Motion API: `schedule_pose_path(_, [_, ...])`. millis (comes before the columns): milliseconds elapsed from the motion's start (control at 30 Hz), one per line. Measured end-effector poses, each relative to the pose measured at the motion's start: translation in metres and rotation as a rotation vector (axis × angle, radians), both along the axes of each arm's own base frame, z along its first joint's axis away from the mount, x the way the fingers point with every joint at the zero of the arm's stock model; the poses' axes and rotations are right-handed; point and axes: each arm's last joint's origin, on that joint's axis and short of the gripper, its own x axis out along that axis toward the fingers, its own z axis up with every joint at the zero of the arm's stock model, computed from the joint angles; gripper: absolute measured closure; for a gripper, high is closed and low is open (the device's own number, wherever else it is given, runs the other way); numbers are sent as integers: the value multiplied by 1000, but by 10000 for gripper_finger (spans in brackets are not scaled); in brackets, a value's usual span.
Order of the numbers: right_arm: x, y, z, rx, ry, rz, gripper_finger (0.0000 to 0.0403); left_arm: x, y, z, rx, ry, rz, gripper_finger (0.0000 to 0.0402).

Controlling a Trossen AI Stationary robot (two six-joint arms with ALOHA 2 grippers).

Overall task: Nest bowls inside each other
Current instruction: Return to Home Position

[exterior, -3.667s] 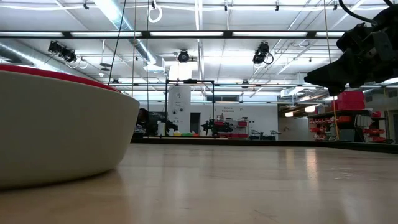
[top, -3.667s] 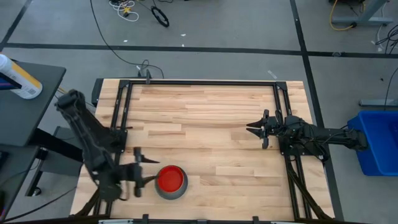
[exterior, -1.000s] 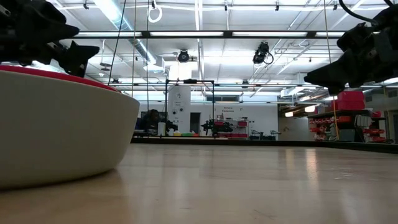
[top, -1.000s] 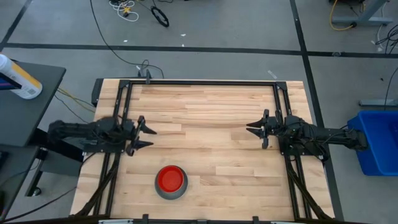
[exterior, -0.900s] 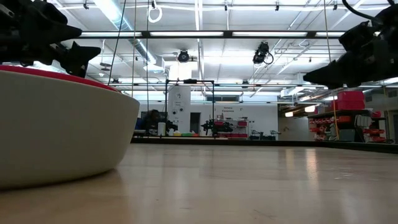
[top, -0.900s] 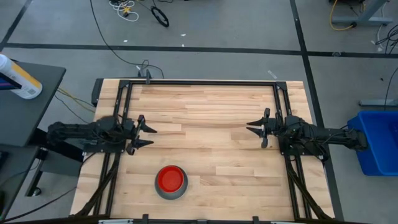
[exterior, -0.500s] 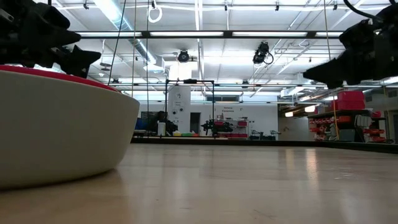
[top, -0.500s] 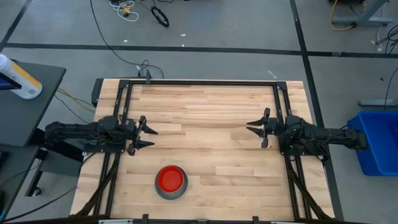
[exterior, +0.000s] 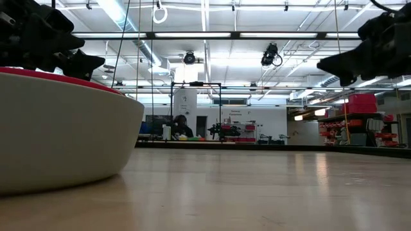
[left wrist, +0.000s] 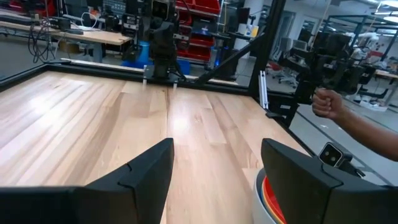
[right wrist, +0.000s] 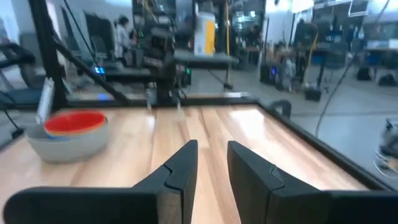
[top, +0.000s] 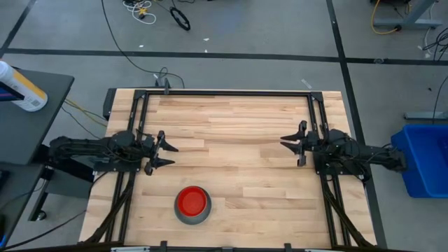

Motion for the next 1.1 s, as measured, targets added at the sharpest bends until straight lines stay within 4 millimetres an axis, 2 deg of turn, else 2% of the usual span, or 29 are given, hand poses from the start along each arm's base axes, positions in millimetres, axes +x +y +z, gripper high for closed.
schedule_pose_path(133, [-2,1,1,17,-4,15,307,0,0,0,-1,1,1,152])
schedule_pose_path(333, [-1,-3,1,4,9,-77,308,0,1,0,-20,5,49,152])
schedule_pose_path(733, [1,-4,-1,11,41,-83,307,0,4,-1,-15,8,154,152])
schedule_pose_path(1100, [1,-4,-1,11,41,-82,307,0,4,1,115,-16,152,152])
